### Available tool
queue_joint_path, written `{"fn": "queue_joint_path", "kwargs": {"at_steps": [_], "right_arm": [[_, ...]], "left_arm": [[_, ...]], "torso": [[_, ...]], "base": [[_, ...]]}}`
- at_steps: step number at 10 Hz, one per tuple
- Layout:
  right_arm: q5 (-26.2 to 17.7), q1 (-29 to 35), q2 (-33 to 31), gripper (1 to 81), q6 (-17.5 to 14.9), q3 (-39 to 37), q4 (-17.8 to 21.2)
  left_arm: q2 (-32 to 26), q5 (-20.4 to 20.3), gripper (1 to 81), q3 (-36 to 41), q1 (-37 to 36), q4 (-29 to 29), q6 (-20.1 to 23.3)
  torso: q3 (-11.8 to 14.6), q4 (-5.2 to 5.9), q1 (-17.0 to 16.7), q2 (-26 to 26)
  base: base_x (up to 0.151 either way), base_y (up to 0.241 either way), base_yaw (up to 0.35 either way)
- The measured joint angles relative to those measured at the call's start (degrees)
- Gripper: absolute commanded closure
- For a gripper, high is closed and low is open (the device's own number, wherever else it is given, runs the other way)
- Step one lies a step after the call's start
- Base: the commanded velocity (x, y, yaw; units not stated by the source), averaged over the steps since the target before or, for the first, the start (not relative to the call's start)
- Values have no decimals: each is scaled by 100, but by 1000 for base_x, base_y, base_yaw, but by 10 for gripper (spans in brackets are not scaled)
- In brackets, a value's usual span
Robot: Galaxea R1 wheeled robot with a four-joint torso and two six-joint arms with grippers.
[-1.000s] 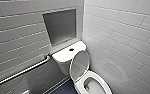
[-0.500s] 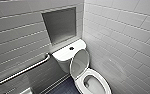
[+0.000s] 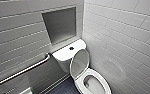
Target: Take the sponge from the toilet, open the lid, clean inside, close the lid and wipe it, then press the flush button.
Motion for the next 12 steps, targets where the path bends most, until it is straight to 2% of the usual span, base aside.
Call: {"fn": "queue_joint_path", "kwargs": {"at_steps": [1,2,3,7,8,10,12], "right_arm": [[-88,-2,30,811,-784,5,535],[-130,-13,78,811,-1321,57,964],[-171,-41,132,811,-1545,182,1176],[-257,-44,199,811,-1627,341,1232],[-367,5,205,811,-1663,308,1235],[-909,176,315,811,-1690,230,1237],[-935,182,301,811,-1707,212,1237]], "left_arm": [[-129,77,10,215,-135,-94,-1],[-260,191,10,418,-362,-168,-1],[-413,327,10,633,-653,-238,-1],[-850,677,10,1067,-1236,-568,-4],[-802,727,10,1107,-1368,-612,-1],[-777,745,10,1168,-1851,-761,-6],[-777,808,10,1229,-2374,-1314,-12]], "torso": [[0,0,0,0],[-2,0,0,0],[-2,0,0,0],[-2,-2,0,2],[-2,-2,0,2],[-2,-2,0,2],[-2,-2,0,4]], "base": [[0,0,0],[0,0,0],[0,0,0],[0,0,0],[0,0,0],[0,0,0],[0,0,0]]}}
